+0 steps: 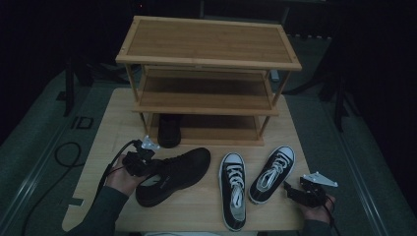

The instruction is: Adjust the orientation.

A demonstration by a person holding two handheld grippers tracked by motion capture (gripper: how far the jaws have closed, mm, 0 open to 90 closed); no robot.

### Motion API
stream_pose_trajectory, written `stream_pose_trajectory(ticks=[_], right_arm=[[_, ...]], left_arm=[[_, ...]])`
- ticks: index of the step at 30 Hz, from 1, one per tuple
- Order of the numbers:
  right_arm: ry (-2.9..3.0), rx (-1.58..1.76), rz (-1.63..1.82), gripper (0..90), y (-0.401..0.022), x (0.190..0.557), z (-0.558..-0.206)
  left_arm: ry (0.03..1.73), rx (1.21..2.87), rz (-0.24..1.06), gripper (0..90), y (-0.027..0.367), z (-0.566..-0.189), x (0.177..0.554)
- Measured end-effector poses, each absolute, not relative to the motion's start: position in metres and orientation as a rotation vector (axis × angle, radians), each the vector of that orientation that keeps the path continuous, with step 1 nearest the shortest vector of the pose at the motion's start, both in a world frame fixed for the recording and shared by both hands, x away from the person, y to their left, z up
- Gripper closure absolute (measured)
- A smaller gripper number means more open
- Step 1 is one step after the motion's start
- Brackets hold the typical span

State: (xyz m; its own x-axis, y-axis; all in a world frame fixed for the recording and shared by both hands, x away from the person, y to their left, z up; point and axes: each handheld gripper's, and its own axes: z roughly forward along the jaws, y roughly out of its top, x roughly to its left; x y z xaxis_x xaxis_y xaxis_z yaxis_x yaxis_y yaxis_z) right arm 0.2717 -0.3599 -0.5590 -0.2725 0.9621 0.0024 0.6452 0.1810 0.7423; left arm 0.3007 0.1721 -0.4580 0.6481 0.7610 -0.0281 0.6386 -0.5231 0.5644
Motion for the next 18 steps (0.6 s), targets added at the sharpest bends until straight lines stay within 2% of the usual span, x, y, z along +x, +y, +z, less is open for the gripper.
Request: stream_pose_trajectory(ticks=[7,18], right_arm=[[1.990,1.506,0.886,29.2,-0.360,0.272,-0.559],[1.990,1.506,0.886,29.1,-0.360,0.272,-0.559]], left_arm=[[1.047,2.400,0.300,82.1,0.167,-0.461,0.306],[0.959,2.482,0.282,80.6,0.159,-0.467,0.320]])
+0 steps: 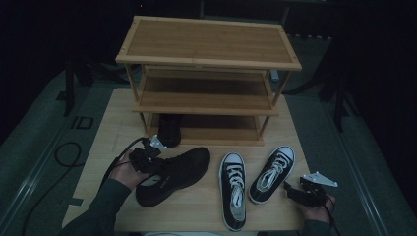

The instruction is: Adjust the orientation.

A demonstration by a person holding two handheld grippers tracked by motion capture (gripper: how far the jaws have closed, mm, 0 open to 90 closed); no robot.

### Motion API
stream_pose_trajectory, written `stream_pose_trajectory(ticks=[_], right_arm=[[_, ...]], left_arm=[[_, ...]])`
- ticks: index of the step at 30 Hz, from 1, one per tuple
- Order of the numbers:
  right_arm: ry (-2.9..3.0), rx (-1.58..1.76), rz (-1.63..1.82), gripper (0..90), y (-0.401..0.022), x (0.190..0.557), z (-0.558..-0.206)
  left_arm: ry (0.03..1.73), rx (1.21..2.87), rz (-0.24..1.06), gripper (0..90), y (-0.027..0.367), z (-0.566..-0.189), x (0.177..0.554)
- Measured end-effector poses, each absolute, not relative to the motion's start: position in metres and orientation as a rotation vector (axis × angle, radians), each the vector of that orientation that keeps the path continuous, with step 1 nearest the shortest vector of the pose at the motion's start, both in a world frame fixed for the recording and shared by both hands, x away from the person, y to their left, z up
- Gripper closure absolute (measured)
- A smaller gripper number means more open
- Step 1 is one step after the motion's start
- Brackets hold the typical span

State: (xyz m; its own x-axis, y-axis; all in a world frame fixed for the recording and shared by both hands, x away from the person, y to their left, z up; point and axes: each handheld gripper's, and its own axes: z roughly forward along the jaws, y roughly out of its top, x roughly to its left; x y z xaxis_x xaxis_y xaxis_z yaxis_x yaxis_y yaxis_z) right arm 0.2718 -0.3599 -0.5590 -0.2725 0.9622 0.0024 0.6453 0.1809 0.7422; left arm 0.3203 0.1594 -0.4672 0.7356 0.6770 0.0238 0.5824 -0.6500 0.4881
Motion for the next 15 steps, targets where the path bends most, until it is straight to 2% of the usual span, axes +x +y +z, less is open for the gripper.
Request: stream_pose_trajectory(ticks=[8,12,15], right_arm=[[1.990,1.507,0.887,29.2,-0.3599,0.2718,-0.5590],[1.990,1.506,0.886,29.1,-0.3599,0.2718,-0.5590],[1.990,1.506,0.887,29.1,-0.3599,0.2718,-0.5590]], left_arm=[[0.912,2.528,0.269,79.3,0.1536,-0.4697,0.3292],[0.892,2.516,0.239,86.9,0.1551,-0.4696,0.3304],[0.893,2.504,0.216,87.8,0.1560,-0.4689,0.3311]])
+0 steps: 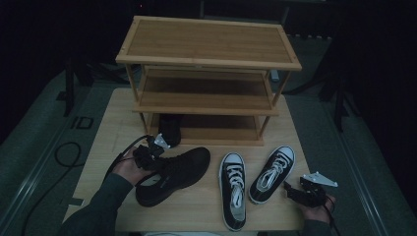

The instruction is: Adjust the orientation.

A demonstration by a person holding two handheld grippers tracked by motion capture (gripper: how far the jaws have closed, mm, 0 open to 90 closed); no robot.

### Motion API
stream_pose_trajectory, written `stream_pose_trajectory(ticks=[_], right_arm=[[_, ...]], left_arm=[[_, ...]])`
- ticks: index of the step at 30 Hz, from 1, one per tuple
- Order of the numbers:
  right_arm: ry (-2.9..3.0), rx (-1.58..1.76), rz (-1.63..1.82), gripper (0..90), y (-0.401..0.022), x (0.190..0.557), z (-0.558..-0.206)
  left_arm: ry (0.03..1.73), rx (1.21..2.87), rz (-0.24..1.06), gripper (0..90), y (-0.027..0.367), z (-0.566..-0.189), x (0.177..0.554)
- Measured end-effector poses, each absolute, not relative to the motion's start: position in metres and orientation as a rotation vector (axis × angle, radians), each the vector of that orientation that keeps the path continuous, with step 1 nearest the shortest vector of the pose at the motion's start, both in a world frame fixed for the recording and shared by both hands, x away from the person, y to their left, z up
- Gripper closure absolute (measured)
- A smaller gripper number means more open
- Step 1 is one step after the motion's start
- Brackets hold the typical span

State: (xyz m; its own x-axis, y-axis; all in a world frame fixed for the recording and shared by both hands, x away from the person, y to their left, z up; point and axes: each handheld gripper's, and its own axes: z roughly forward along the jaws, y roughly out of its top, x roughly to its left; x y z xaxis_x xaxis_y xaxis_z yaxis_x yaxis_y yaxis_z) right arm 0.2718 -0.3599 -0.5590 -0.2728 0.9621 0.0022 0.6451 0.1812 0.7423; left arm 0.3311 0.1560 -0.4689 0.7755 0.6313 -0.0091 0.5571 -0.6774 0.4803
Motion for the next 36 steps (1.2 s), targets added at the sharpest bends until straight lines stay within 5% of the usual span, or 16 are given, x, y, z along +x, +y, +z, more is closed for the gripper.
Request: stream_pose_trajectory(ticks=[36], right_arm=[[1.990,1.507,0.889,29.1,-0.360,0.272,-0.559]], left_arm=[[1.125,2.220,0.266,88.0,0.124,-0.453,0.374]])
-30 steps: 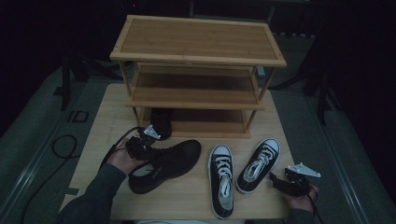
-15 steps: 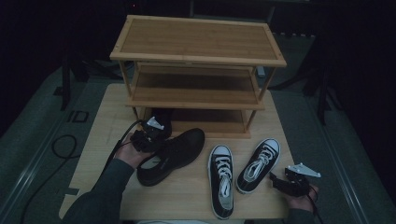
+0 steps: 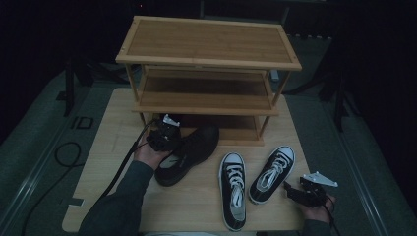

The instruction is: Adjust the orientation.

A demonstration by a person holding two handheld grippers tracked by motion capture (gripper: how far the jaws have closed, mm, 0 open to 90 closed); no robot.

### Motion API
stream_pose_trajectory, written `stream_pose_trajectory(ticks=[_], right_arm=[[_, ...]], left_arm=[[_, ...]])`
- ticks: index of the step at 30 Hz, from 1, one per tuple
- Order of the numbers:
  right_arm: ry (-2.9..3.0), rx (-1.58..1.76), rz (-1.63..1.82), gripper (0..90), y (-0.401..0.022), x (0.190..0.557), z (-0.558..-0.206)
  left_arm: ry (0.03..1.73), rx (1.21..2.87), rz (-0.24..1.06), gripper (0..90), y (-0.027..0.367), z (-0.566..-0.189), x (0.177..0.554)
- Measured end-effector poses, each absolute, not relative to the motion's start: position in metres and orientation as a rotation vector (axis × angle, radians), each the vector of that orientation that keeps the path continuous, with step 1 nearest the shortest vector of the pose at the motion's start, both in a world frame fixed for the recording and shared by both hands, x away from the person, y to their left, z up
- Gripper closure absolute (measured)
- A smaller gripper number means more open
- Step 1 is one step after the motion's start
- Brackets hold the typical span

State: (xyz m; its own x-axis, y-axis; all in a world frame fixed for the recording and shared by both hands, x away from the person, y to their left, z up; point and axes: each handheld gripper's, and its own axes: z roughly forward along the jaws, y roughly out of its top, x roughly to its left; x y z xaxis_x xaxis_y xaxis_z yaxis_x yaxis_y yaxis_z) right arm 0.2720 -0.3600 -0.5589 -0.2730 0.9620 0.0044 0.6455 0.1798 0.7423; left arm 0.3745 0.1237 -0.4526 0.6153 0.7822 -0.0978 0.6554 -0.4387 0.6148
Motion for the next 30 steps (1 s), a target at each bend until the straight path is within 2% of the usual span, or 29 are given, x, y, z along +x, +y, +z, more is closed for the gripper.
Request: stream_pose_trajectory(ticks=[11,30], right_arm=[[1.999,1.499,0.892,29.1,-0.361,0.273,-0.559],[2.002,1.497,0.894,29.1,-0.361,0.273,-0.559]], left_arm=[[1.203,2.156,0.292,88.0,0.105,-0.455,0.397],[1.326,2.050,0.385,88.0,0.097,-0.461,0.410]])
